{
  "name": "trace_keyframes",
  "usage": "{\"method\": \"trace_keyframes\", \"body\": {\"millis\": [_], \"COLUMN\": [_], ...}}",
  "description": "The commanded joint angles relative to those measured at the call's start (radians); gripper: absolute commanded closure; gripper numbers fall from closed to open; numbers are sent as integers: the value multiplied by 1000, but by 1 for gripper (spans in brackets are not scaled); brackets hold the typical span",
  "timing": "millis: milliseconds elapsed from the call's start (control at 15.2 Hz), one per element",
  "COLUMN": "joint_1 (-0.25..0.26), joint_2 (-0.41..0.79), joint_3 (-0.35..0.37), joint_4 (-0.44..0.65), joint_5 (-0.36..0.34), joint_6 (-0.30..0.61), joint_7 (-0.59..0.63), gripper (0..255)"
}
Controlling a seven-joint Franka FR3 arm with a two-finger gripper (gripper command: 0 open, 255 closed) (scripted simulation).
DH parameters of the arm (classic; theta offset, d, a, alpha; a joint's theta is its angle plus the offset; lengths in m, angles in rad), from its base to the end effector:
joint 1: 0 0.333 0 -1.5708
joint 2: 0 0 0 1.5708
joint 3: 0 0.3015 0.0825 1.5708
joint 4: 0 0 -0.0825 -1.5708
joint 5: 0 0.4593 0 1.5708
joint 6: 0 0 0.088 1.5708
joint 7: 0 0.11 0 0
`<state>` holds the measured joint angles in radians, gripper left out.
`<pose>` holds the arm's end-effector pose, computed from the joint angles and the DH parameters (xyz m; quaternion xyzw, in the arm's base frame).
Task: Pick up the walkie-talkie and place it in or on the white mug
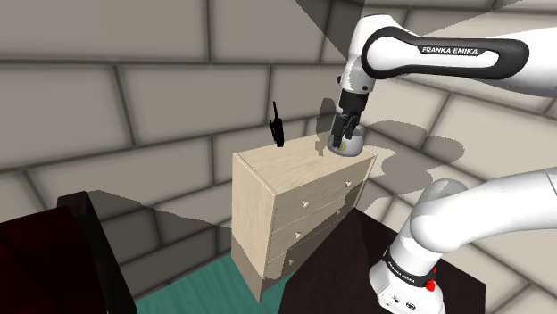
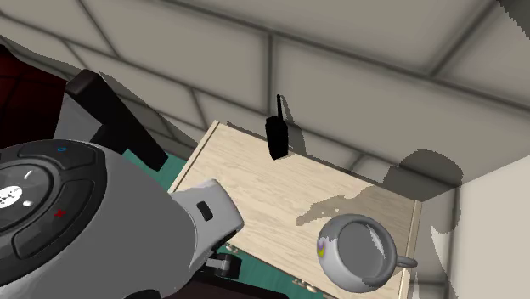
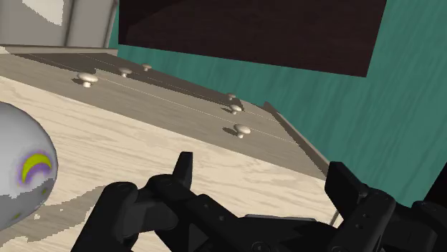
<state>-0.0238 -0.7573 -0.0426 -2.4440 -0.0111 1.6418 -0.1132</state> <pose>0.4007 -0.0287 0.5235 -0.9992 -0.0301 0.0218 0.0110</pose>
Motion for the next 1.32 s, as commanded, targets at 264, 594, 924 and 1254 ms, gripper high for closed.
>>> {"method": "trace_keyframes", "body": {"millis": [264, 594, 924, 1254], "joint_1": [-4, -8, -11, -15], "joint_2": [131, 298, 466, 633], "joint_3": [-9, -21, -32, -43], "joint_4": [45, 130, 244, 387], "joint_5": [-10, -19, -21, -18], "joint_6": [125, 258, 361, 435], "joint_7": [-6, -13, -20, -29], "gripper": [0, 0, 0, 0]}}
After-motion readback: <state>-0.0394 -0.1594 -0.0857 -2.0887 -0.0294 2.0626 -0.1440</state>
